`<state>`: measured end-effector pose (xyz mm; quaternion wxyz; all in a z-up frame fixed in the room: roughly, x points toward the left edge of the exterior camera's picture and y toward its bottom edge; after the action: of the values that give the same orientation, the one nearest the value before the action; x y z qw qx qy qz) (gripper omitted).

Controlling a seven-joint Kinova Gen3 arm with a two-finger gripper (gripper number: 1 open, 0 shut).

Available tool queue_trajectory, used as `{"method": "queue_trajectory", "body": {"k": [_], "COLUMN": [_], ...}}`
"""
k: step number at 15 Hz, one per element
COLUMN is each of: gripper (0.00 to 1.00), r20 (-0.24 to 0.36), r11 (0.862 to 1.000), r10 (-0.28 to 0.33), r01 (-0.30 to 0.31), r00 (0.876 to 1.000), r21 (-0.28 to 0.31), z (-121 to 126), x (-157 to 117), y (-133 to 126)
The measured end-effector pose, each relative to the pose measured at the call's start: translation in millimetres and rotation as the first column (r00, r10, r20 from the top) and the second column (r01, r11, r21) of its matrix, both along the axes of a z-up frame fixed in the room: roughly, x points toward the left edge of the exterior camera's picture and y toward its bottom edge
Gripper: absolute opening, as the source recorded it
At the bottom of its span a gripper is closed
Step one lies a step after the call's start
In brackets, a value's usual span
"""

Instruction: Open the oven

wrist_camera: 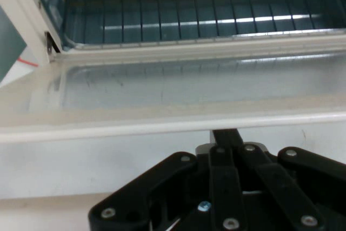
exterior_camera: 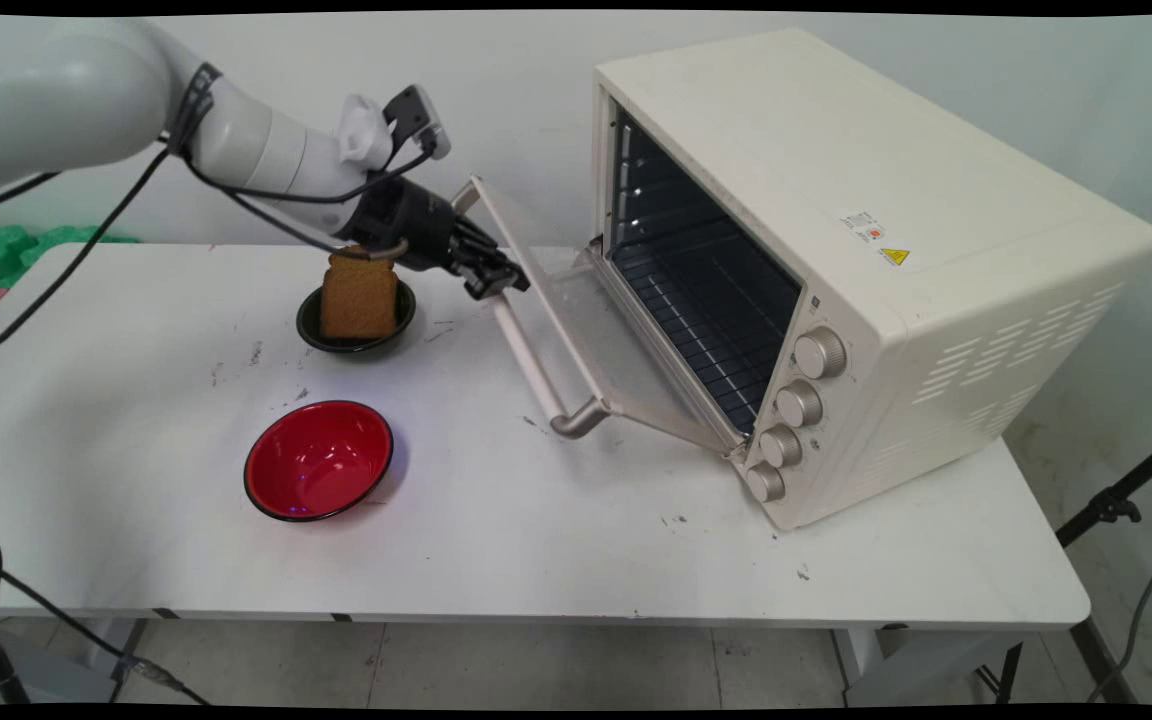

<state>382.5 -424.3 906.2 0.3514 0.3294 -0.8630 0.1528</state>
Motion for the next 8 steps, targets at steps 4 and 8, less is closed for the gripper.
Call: {"method": "queue_trajectory", "body": {"k": [4,8], "gripper": [0.00,0.00], "r20": [-0.010,-0.024], "r11": [1.000,1.000], "r10": [-0.002,-0.002], "r01": [0.002,0.002], "r00": [1.000,1.000], "r21": [0.001,-0.002], "z": [-14,-32], "x": [10,20], "y": [7,12]}}
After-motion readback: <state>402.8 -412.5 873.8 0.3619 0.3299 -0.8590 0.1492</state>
